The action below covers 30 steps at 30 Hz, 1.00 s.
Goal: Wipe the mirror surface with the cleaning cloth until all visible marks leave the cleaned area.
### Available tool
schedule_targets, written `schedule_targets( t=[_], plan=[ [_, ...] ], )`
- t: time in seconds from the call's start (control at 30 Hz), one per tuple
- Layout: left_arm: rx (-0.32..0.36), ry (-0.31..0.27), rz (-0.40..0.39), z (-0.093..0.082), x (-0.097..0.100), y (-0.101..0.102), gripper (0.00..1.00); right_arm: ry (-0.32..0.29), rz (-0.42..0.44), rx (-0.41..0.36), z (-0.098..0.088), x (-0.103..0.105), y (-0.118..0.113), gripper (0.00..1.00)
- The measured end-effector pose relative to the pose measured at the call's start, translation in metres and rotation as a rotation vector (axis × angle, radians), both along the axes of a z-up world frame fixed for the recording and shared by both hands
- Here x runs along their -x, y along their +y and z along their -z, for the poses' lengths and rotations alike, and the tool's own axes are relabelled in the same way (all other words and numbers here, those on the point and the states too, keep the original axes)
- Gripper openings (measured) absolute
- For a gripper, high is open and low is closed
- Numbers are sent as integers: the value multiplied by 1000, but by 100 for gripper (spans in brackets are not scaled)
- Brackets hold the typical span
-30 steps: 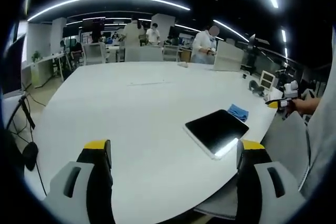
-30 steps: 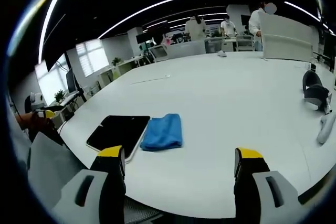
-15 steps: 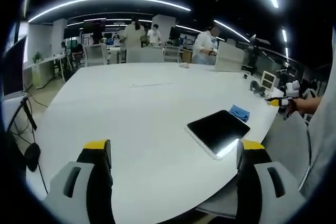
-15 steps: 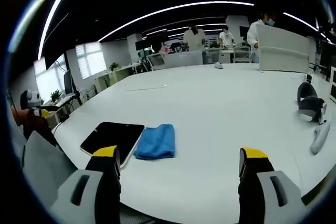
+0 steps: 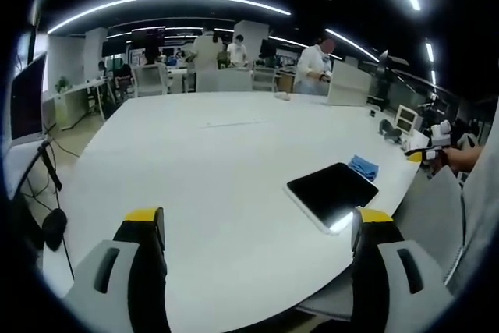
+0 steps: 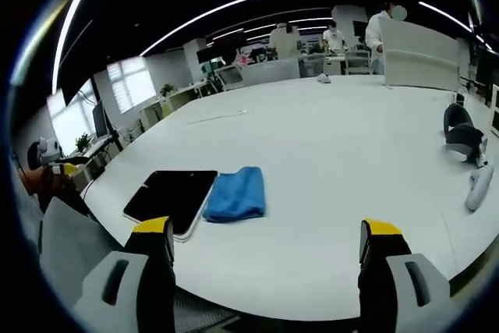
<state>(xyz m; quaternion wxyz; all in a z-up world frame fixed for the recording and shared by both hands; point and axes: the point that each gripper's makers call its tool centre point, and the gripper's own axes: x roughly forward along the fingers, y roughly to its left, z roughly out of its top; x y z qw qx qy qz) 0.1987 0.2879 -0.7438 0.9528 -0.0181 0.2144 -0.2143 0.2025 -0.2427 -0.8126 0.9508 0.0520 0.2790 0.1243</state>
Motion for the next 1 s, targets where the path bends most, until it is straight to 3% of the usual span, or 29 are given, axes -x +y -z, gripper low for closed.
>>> schedule_targets(
  t=[0.73,0.8,1.0],
  plan=[
    [-28,-31,9,-2,-9,-4,97,-6,24,9,-2,1,-7,98],
    [-51,-63,1,-6,-12,-1,99,-10,26,8,-2,0,-8,98],
    [-85,-72,6,-8,-15,0,99,-19,16,13,-10,-5,-2,97]
  ],
)
